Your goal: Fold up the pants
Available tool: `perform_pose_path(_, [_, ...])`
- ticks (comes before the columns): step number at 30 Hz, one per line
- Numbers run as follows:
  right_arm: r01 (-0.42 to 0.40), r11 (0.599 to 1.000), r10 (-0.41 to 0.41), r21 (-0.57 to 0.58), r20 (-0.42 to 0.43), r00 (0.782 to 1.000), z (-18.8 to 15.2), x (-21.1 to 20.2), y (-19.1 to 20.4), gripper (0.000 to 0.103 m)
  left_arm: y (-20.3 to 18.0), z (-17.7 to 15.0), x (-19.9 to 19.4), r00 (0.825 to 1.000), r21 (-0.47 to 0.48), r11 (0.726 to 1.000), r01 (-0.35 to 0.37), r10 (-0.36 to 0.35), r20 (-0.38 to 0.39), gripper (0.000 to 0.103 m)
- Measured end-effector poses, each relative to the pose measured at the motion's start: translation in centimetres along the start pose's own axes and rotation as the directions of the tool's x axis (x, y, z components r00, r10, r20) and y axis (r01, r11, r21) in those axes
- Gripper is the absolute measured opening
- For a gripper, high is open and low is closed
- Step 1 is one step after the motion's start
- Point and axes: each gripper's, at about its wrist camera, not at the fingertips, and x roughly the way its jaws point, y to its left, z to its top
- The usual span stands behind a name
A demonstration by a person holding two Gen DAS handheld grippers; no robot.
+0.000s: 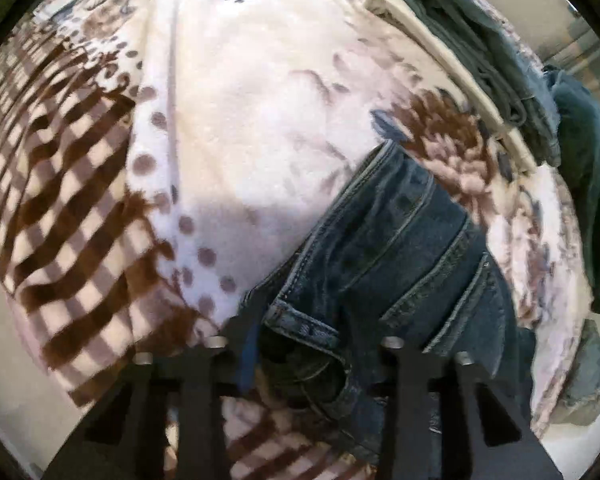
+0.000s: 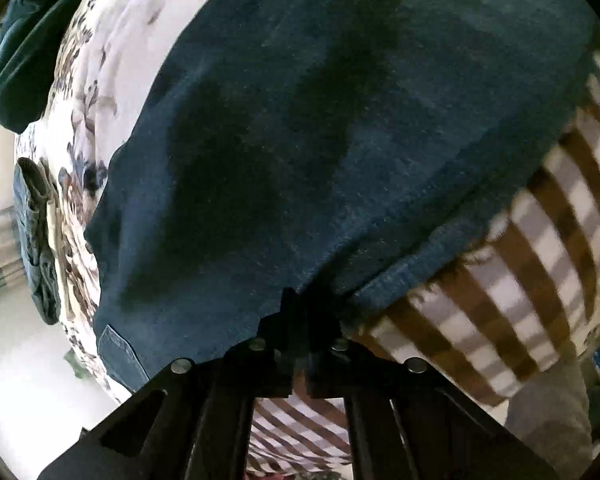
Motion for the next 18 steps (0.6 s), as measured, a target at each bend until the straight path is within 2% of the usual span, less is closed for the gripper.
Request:
perform_pose_path(3, [0.046, 0.997, -0.045, -0.055, 0.03, 0.999, -1.1, -1.8, 0.8, 0.002, 0.6, -0.7, -2.4, 0.999, 0.027, 0.999, 0.043, -0.044, 0.017, 0.02])
perform_pose_path(6, [0.072, 0.995, -0.07, -0.062, 0.029, 0.997, -1.3, -2.6, 0.4, 0.002, 1.3, -0.9, -3.9, 0.997, 0.023, 0.997, 0.074, -0.074, -0.009, 0.018])
perform_pose_path(9, [0.102, 0.993, -0.103, -0.058, -0.022, 0.994, -1.1, -1.0, 0.4, 0.002, 1.4, -0.9, -3.0, 0.997, 0.039, 0.997, 0.062, -0.06, -0.045, 0.018])
perform_pose_path(11, [0.126, 0.989, -0.133, -0.084, -0.09, 0.987, -0.2, -0.1, 0.7, 0.008, 1.5, -0.8, -1.4, 0.997, 0.056, 0.998, 0.04, -0.036, -0.075, 0.019])
perform_pose_path(12, [0.134, 0.986, -0.145, -0.104, -0.116, 0.983, 0.1, -0.1, 1.1, 0.01, 1.8, -0.5, -0.6, 0.995, 0.046, 0.998, 0.033, -0.028, -0.099, 0.023])
perform_pose_path(14, [0.115, 0.973, -0.143, -0.199, -0.131, 0.981, 0.5, -1.4, 3.3, 0.024, 2.1, 0.0, -0.5, 0.991, 0.016, 0.999, 0.04, -0.038, -0.129, 0.028])
perform_pose_path(15, [0.106, 0.962, -0.141, -0.25, -0.123, 0.982, 0.6, -2.0, 4.7, 0.044, 2.2, 0.1, -0.8, 0.99, 0.011, 0.999, 0.038, -0.036, -0.135, 0.037])
perform_pose_path(16, [0.091, 0.948, -0.131, -0.306, -0.111, 0.985, 0.8, -2.9, 6.3, 0.06, 2.1, 0.3, -1.4, 0.989, 0.006, 1.0, 0.026, -0.025, -0.143, 0.041])
perform_pose_path(17, [0.065, 0.93, -0.108, -0.362, -0.1, 0.989, 1.0, -3.6, 8.3, 0.065, 2.0, 0.4, -2.0, 0.99, 0.004, 1.0, 0.018, -0.018, -0.143, 0.042])
perform_pose_path(18, [0.049, 0.913, -0.094, -0.405, -0.092, 0.991, 1.3, -3.9, 10.1, 0.07, 1.6, 0.6, -3.1, 0.992, 0.013, 1.0, -0.007, 0.009, -0.127, 0.048])
